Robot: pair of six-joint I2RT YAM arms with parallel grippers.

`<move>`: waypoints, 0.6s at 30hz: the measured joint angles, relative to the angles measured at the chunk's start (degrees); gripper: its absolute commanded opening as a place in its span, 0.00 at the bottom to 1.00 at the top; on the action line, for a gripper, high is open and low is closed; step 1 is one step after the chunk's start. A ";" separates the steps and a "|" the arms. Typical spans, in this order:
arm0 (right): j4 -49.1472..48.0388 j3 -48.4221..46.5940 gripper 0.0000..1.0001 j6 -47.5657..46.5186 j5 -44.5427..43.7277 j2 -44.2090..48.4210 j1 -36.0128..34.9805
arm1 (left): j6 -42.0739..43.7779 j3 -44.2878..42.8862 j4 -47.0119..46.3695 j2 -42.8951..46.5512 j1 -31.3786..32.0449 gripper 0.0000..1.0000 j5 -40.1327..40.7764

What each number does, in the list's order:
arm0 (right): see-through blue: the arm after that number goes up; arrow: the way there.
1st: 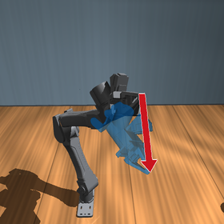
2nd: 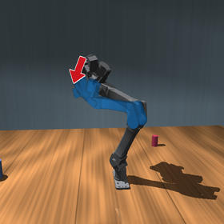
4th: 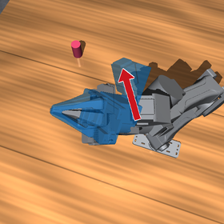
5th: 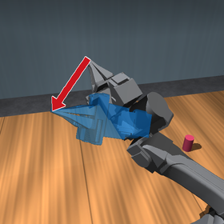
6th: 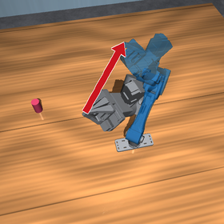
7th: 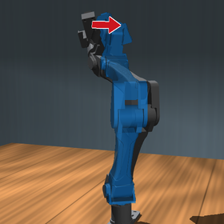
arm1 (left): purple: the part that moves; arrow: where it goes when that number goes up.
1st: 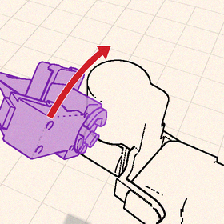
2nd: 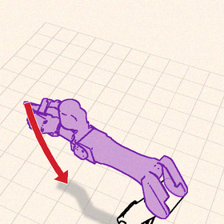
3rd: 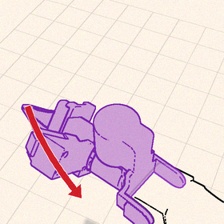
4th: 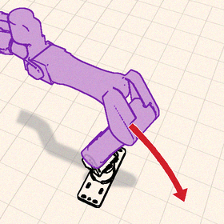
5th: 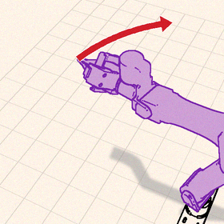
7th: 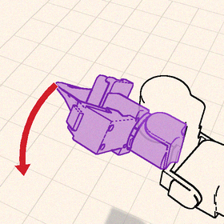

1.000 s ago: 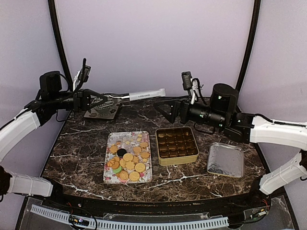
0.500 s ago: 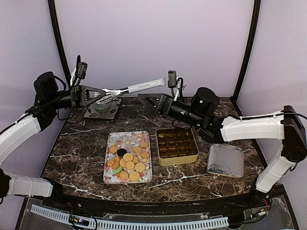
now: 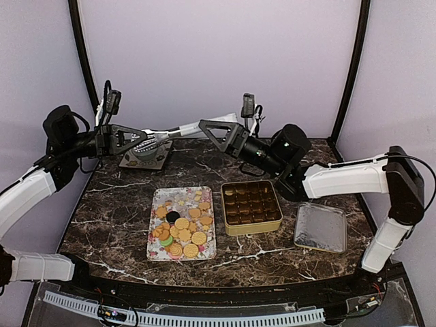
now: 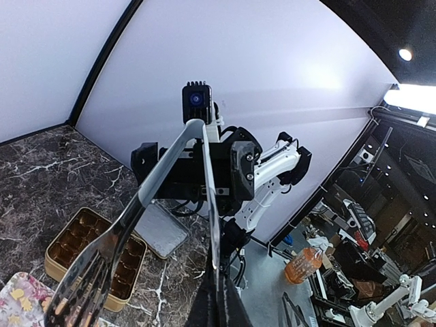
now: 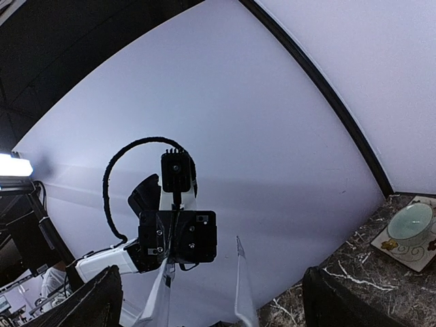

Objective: Pack the cookies
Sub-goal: Pass from the left arm to the right

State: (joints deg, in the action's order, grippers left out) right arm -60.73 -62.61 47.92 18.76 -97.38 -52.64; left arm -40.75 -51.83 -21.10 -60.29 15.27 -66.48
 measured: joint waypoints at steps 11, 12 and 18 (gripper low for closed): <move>-2.54 -5.75 0.70 4.83 8.79 -4.07 0.90 | 0.20 0.76 -1.70 0.70 -0.17 0.00 -1.16; -3.17 -5.99 0.70 5.53 9.68 -4.55 0.90 | 0.26 0.76 -1.70 0.76 -0.28 0.00 -1.18; -5.14 -6.29 0.56 7.48 12.09 -5.60 1.49 | 0.26 0.79 -2.01 0.81 -0.37 0.00 -1.40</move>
State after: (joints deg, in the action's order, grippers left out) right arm -65.87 -68.90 55.40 30.85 -102.98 -51.16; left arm -40.49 -51.05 -23.11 -59.48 14.90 -67.88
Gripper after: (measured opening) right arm 0.630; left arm 0.023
